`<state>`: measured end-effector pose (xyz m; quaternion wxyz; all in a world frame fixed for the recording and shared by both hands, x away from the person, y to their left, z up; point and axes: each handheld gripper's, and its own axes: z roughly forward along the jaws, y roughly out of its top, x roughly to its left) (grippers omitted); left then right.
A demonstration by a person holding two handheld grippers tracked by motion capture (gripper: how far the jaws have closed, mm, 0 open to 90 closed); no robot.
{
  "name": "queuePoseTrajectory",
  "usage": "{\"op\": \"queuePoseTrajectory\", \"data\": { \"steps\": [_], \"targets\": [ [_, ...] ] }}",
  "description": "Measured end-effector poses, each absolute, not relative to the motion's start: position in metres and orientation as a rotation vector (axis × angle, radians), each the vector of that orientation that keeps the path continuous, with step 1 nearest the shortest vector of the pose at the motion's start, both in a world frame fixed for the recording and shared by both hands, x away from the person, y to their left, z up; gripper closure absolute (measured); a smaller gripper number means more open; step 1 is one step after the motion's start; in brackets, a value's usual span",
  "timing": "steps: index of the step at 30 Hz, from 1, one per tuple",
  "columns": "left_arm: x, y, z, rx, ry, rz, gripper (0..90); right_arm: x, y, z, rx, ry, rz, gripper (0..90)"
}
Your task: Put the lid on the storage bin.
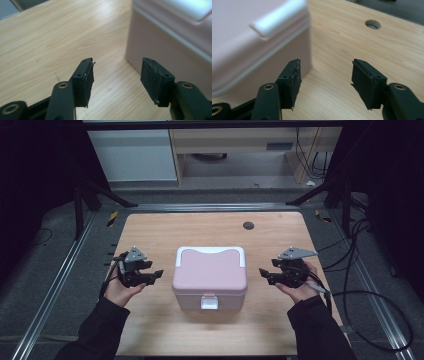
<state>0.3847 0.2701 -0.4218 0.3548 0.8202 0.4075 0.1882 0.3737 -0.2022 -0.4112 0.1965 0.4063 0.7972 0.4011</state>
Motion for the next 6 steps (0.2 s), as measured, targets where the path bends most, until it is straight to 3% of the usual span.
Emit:
{"op": "queuePoseTrajectory", "data": {
  "steps": [6],
  "targets": [
    [0.392,0.282,-0.436,2.109,1.134,0.469,38.6,0.382,-0.221,-0.427,1.252,2.192,1.047,34.3]
  ]
}}
